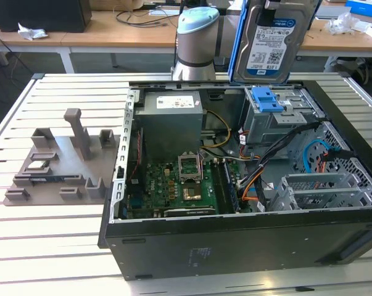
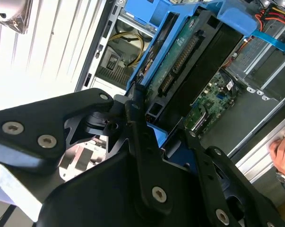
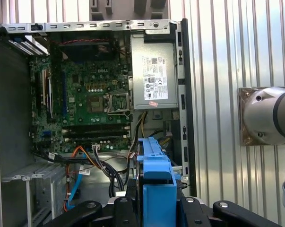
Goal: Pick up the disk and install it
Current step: 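Pick up the disk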
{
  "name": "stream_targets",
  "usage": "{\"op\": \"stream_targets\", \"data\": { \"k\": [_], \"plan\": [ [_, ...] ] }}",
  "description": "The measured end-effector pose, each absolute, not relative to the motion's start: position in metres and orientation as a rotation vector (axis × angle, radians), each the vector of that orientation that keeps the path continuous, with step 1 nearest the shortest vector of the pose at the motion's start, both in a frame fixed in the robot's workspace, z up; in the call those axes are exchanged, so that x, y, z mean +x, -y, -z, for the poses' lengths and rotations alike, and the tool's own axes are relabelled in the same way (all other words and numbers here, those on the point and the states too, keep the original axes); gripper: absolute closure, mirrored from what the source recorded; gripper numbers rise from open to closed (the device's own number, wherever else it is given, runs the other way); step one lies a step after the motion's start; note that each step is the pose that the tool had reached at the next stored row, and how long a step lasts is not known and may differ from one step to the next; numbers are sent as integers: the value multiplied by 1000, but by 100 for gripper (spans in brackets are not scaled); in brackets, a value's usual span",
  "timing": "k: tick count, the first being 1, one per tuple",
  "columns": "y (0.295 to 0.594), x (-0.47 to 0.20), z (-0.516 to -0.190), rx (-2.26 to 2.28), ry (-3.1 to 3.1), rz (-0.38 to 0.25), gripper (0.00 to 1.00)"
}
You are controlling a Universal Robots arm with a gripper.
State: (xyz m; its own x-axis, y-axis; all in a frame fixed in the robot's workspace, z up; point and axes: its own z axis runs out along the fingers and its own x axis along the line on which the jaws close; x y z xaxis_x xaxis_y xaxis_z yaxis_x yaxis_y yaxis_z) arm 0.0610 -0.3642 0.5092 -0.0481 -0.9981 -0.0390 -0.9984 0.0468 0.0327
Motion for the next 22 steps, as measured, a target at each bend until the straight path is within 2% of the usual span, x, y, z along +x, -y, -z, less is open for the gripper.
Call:
{"op": "stream_targets", "data": {
  "k": [22],
  "plan": [
    [367,62,-505,-2163,-2269,-79,63]
  ]
}}
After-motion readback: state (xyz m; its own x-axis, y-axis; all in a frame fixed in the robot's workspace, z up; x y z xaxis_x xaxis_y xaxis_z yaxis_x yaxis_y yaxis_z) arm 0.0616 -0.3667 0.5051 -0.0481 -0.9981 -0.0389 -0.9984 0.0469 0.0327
